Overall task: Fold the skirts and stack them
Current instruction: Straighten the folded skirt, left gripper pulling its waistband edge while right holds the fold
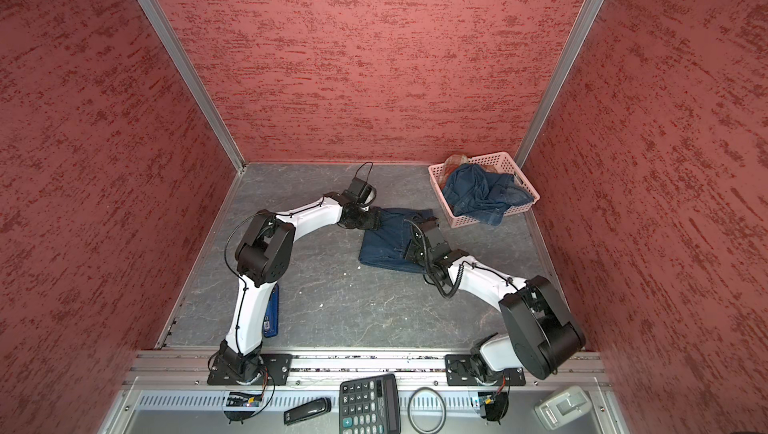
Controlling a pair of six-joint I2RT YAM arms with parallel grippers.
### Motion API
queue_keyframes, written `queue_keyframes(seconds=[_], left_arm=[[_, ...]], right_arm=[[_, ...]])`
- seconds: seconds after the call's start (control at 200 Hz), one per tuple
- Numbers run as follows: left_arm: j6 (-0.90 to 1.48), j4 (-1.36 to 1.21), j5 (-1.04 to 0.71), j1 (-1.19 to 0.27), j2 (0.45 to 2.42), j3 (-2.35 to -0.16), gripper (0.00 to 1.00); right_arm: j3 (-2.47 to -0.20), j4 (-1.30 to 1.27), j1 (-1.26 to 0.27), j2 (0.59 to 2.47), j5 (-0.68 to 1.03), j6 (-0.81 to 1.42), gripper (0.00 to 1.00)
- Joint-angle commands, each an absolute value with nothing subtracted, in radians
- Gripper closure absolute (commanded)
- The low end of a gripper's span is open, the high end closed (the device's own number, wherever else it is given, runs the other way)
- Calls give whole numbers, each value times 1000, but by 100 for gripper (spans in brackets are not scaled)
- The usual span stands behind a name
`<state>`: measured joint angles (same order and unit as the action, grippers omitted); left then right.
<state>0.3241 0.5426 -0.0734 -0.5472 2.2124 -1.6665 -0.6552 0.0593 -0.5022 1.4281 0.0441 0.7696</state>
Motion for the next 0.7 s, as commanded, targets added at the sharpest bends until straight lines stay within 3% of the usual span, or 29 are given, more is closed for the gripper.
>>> queue_keyframes(seconds=[0.0, 0.15, 0.23, 0.396, 0.691], left_arm=[[318, 595, -20, -530, 2255, -1664, 27], [327, 592, -36, -531, 2241, -1666, 22], [334, 590, -49, -531, 2222, -1664, 16], [358, 546, -112, -508, 2142, -1620, 12], [358, 465, -158, -494, 2010, -1529, 10]], right_arm=[[-605, 71, -492, 1483, 9, 773, 100], [-621, 59, -492, 1520, 29, 753, 100], [-665, 95, -492, 1490, 28, 730, 77], [-770, 198, -488, 1383, 7, 695, 49], [-734, 173, -361, 1366, 64, 730, 45]])
